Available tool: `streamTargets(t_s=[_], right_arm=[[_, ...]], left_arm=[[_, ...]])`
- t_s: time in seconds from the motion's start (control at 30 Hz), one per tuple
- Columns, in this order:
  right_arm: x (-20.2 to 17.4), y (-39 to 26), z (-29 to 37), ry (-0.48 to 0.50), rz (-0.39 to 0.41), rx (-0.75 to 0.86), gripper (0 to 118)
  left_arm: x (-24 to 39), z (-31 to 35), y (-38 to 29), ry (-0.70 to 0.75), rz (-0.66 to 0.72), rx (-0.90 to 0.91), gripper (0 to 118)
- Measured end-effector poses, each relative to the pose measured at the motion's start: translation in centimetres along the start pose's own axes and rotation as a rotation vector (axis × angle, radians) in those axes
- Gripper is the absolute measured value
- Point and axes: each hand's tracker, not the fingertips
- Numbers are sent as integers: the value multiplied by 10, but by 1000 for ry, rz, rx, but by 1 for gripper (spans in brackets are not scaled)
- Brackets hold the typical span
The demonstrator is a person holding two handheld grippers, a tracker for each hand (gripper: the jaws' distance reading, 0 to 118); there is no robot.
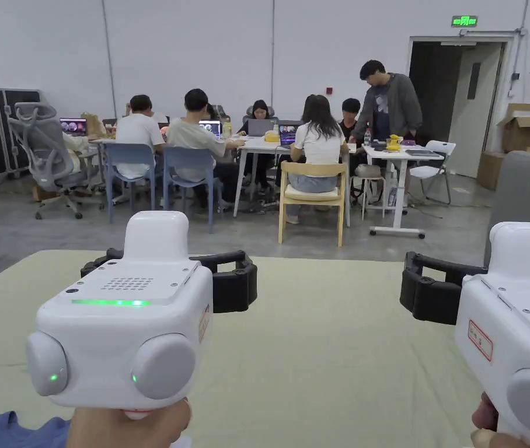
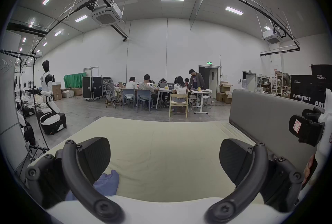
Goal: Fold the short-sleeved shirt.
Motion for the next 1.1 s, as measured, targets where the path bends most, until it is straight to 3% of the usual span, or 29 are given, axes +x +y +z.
streamTargets(t_s=[1.1], right_arm=[[-4,9,3,5,0,13,118]], left_arm=[[-3,1,3,-10,4,-7,118]])
